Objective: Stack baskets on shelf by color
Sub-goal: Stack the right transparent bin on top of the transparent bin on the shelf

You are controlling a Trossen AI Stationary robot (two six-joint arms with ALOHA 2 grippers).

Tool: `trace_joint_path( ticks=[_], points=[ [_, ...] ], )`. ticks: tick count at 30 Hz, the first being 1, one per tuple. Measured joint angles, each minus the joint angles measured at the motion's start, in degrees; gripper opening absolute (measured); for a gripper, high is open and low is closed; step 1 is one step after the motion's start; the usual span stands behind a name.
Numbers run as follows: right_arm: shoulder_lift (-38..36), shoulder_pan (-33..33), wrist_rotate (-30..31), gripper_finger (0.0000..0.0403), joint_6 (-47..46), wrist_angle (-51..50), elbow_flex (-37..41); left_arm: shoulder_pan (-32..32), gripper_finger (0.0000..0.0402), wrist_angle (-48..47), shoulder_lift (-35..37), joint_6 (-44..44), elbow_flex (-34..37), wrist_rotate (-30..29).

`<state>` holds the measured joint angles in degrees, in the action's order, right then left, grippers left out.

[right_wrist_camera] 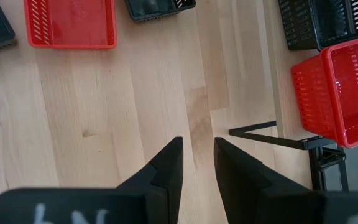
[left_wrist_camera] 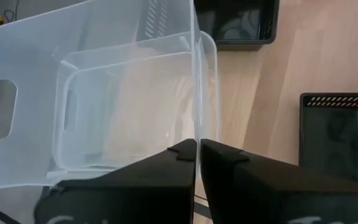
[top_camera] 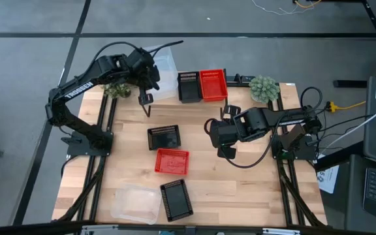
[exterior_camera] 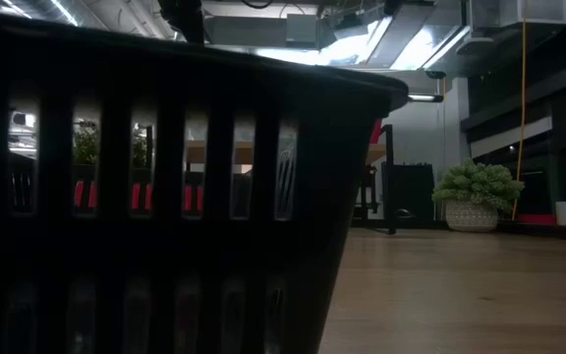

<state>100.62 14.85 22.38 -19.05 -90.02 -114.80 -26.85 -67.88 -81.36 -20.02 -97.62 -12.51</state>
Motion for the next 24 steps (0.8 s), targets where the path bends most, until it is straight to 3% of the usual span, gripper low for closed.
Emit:
trace_joint_path(
  ticks=[24],
  points=[
    [0.0,0.0,0.0,0.0090,0.0,0.0,0.0,3.0,0.0001,3.1,0.1,-4.0,0.0,-2.4]
  ],
)
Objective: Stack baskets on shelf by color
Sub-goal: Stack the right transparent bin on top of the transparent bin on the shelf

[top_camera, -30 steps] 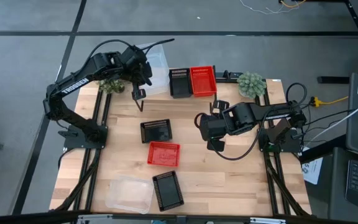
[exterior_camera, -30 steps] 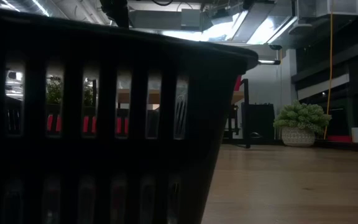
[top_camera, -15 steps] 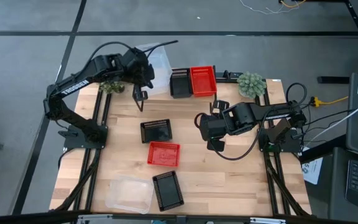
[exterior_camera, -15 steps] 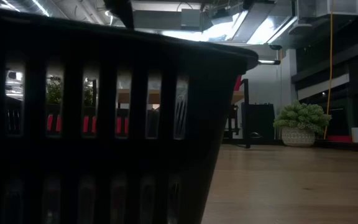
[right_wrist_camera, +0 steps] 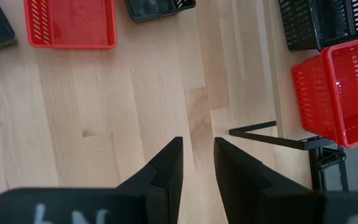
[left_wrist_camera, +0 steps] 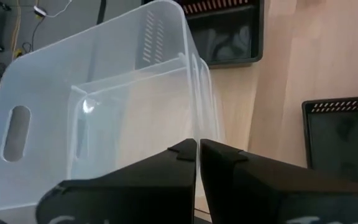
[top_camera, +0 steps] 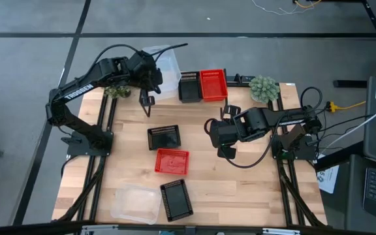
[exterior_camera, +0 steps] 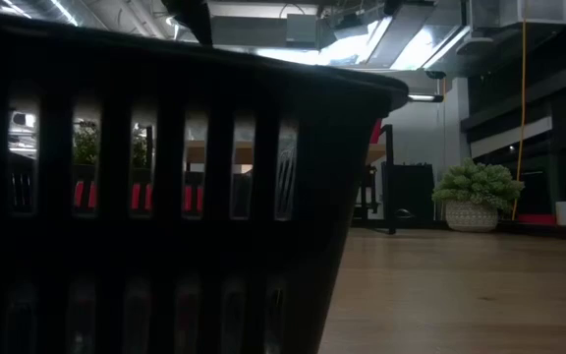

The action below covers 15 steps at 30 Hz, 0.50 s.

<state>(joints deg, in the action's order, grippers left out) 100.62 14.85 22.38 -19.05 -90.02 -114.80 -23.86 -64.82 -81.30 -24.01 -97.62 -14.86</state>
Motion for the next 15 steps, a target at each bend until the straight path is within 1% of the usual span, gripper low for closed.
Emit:
trace_joint_path(
  ticks=[7,10,15],
  points=[
    [0.0,0.0,0.0,0.0090,0.0,0.0,0.0,-0.3,0.0001,-0.1,0.0,-0.6,0.0,0.0],
    [0.0,0.0,0.0,0.0090,0.0,0.0,0.0,-1.4,0.0001,-1.3,0.0,-0.6,0.0,1.6],
    [0.0,0.0,0.0,0.0090,0.0,0.0,0.0,-3.0,0.0015,-2.2,-1.1,-0.3,0.0,2.2]
  ],
)
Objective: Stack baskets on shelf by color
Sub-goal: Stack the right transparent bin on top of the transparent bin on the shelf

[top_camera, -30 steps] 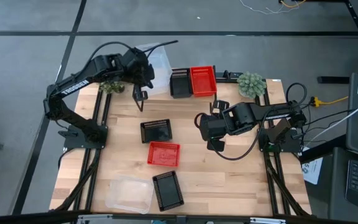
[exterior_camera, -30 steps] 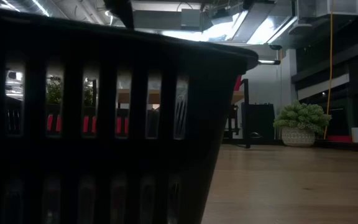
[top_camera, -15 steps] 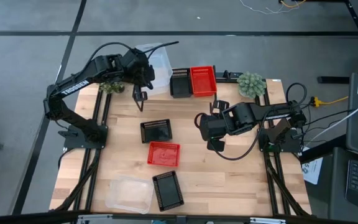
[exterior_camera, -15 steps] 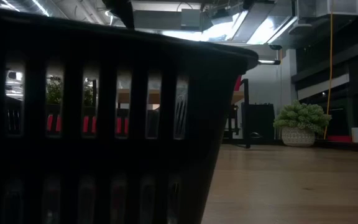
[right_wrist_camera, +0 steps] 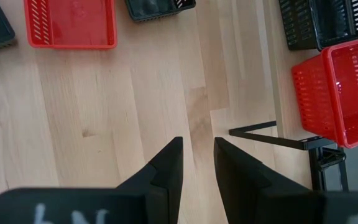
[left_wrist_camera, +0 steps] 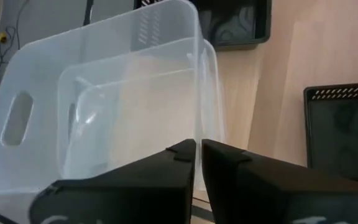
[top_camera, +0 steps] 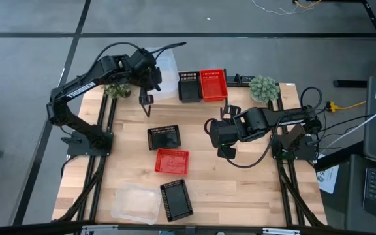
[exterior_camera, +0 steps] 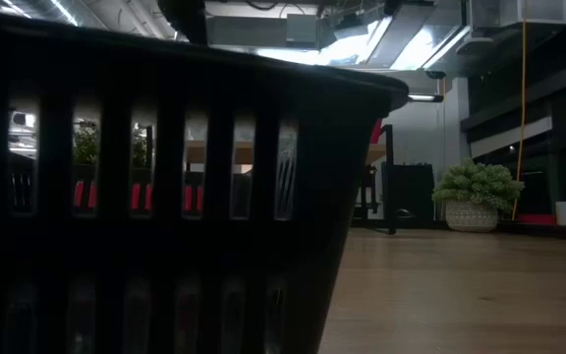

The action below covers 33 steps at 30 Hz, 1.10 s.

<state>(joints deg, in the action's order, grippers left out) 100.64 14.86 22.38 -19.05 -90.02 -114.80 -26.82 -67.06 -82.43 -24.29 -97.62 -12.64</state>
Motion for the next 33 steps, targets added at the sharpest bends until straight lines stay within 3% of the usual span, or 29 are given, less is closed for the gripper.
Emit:
trace_joint_path(
  ticks=[9,20,33],
  points=[
    [0.0,0.0,0.0,0.0090,0.0,0.0,0.0,-0.2,0.0051,2.5,-2.2,-0.3,0.0,1.5],
    [0.0,0.0,0.0,0.0090,0.0,0.0,0.0,0.3,0.0066,3.4,-1.7,1.6,0.0,1.6],
    [0.0,0.0,0.0,0.0090,0.0,0.0,0.0,-1.5,0.0063,3.8,-5.3,2.7,4.6,-4.8]
  ],
)
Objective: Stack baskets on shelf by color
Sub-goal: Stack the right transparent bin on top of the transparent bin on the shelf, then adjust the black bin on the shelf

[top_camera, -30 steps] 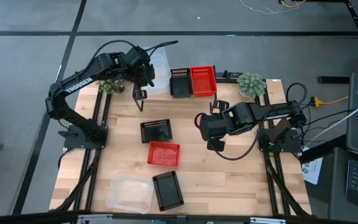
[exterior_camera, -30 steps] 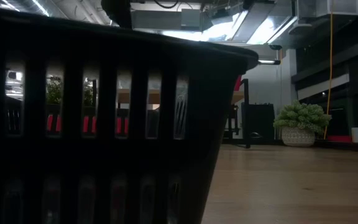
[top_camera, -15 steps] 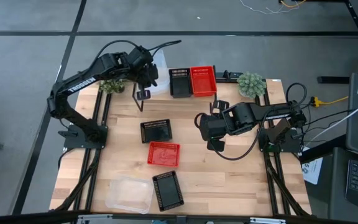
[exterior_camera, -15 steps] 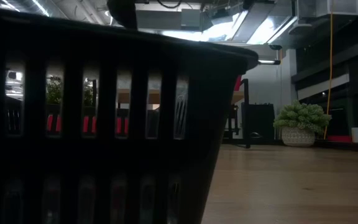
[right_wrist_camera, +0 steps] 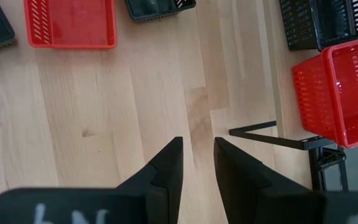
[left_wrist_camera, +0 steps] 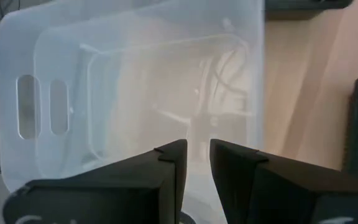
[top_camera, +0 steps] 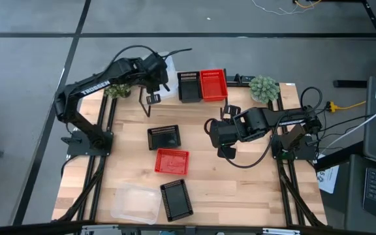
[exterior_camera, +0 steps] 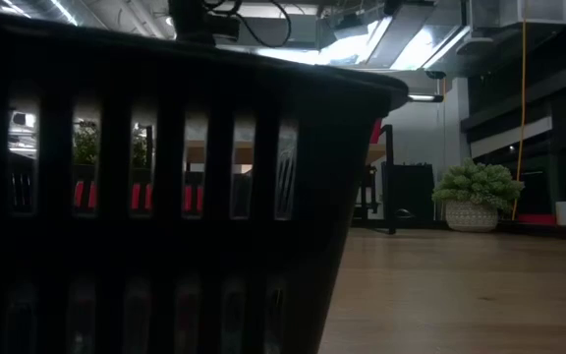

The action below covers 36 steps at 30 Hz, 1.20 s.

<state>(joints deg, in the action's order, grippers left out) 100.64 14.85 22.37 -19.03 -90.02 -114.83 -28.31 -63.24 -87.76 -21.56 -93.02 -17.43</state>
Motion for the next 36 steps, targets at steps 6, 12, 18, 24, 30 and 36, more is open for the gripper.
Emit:
trace_joint_path(
  ticks=[6,12,18,24,30,36],
  points=[
    [0.0,0.0,0.0,0.0090,0.2,0.0,0.0,0.1,0.0063,-4.3,0.3,0.2,0.1,-2.0],
    [0.0,0.0,0.0,0.0090,0.2,0.0,0.0,0.1,0.0063,-9.3,0.4,1.5,0.1,-4.9],
    [0.0,0.0,0.0,0.0090,0.2,0.0,0.0,0.1,0.0063,-10.3,0.4,1.9,0.0,-6.4],
    [0.0,0.0,0.0,0.0090,1.4,0.0,0.0,0.3,0.0063,-8.1,1.6,1.7,0.1,-6.8],
    [0.0,0.0,0.0,0.0090,1.3,0.0,0.0,3.1,0.0063,-1.5,5.5,1.5,0.0,-7.0],
    [0.0,0.0,0.1,0.0090,1.6,0.0,0.0,7.3,0.0063,1.6,10.6,5.7,0.0,-7.2]
  ],
)
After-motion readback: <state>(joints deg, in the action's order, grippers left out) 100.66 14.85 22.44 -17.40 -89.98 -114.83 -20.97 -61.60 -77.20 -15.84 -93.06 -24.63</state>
